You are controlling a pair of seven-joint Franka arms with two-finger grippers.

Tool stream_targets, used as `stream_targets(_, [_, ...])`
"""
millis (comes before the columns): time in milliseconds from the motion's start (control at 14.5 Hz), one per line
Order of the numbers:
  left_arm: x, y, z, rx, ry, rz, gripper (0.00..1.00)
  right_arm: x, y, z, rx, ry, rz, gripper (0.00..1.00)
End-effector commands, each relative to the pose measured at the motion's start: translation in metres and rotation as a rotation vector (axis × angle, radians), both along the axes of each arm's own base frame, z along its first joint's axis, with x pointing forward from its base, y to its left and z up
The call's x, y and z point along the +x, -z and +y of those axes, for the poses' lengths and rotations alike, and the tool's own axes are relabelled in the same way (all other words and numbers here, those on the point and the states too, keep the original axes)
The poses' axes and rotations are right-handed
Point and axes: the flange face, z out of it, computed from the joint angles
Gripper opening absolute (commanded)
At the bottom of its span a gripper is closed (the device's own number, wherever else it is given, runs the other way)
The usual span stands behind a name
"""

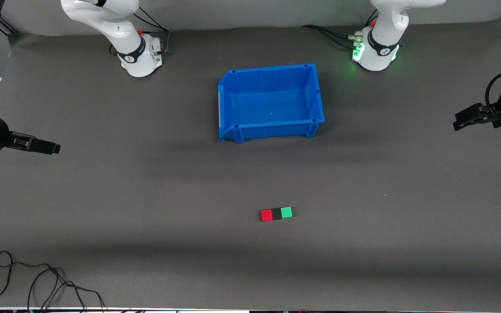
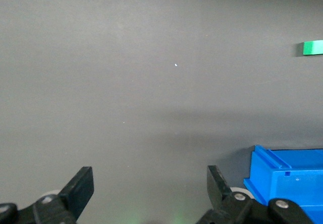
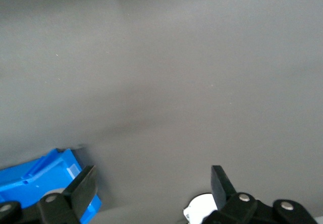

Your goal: Attach green and red cubes to black cube

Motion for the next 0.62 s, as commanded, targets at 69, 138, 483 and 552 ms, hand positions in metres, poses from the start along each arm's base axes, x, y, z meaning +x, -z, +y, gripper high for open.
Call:
stream_targets(69, [0.006, 0.009, 0.005, -0.017, 0.024, -0.001, 1.0, -0.009, 0.004, -0.004, -0.015, -0.034, 0.012, 1.0])
stream_targets(138, [0.009, 0.012, 0.004, -0.017, 0.026, 0.005, 1.0, -0.009, 0.006, -0.004, -0.013, -0.034, 0.005, 1.0])
stream_targets(483, [0.003, -0.003, -0.007, 0.02, 0.051, 0.023, 1.0, -0.045, 0.006, -0.025, 0.032, -0.027, -0.083, 1.0])
stream_targets(552, [0.001, -0.01, -0.009, 0.059, 0.071, 0.031, 1.0, -0.049, 0.007, -0.03, 0.037, -0.059, -0.088, 1.0])
